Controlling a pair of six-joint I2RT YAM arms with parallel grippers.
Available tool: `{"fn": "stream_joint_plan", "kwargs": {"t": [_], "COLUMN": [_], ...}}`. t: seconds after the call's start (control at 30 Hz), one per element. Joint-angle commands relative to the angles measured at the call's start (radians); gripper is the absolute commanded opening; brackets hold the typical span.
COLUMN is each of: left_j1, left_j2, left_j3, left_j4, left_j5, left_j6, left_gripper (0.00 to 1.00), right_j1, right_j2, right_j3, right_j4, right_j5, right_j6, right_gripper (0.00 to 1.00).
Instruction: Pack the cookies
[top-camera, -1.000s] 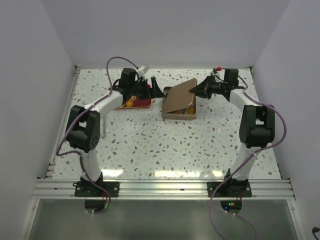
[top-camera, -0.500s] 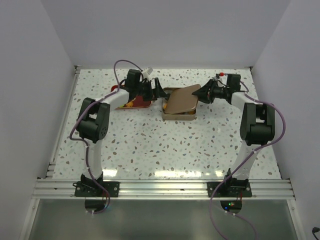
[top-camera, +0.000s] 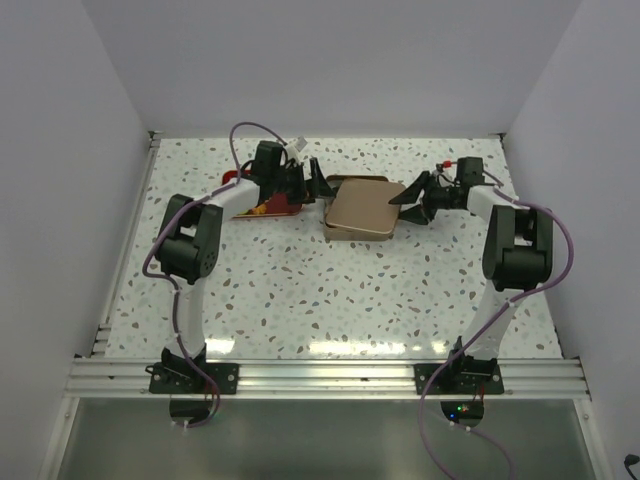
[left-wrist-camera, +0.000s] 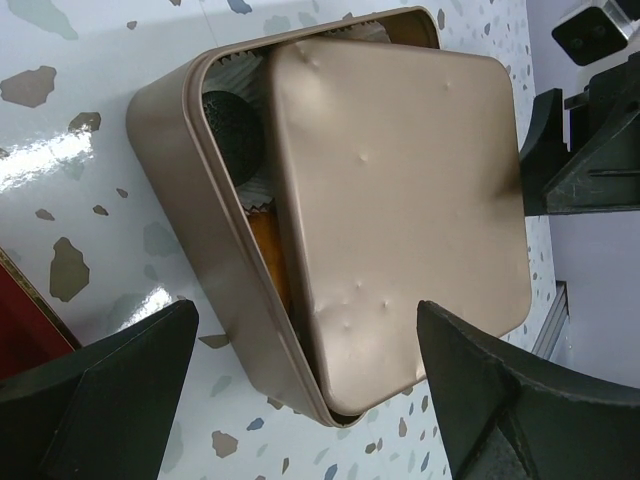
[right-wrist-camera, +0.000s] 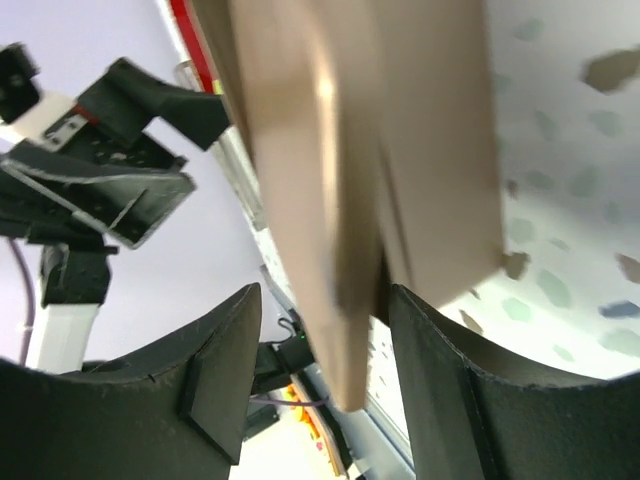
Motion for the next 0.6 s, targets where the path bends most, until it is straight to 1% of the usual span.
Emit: {"fn": "stream_joint_plan", "kwargs": {"t": [0.0,0.1,0.33,0.57], "left_j1": [-0.009,-0.009,-0.009,-0.009], "left_j2": [0.008,0.007,-0.001,-0.005], "left_j3": [0.015,0.006,-0.014,-0.033], "left_j4": [0.061,0.065,0.068,0.076], "left_j5": [0.023,0.026,0.030,0.032], "left_j6": [-0.012,-0.011,-0.006,-0.004], "left_gripper": [0.96,0.96,0.96,0.96], "right_j1": [-0.011,-0.012,-0.011,-0.011], "right_j2": [-0.011,0.007,0.035,0.061], "right_j3": [0.015,0.026,0.052,0.081], "right_j4": [-0.105,-0.140,-0.151,-0.146], "right_j5": [0.076,0.106,0.139,0.149], "right_j6": [-0.070,-0.070,-0.052,-0.035], "right_gripper": [0.57,0.57,0.52,0.38]}}
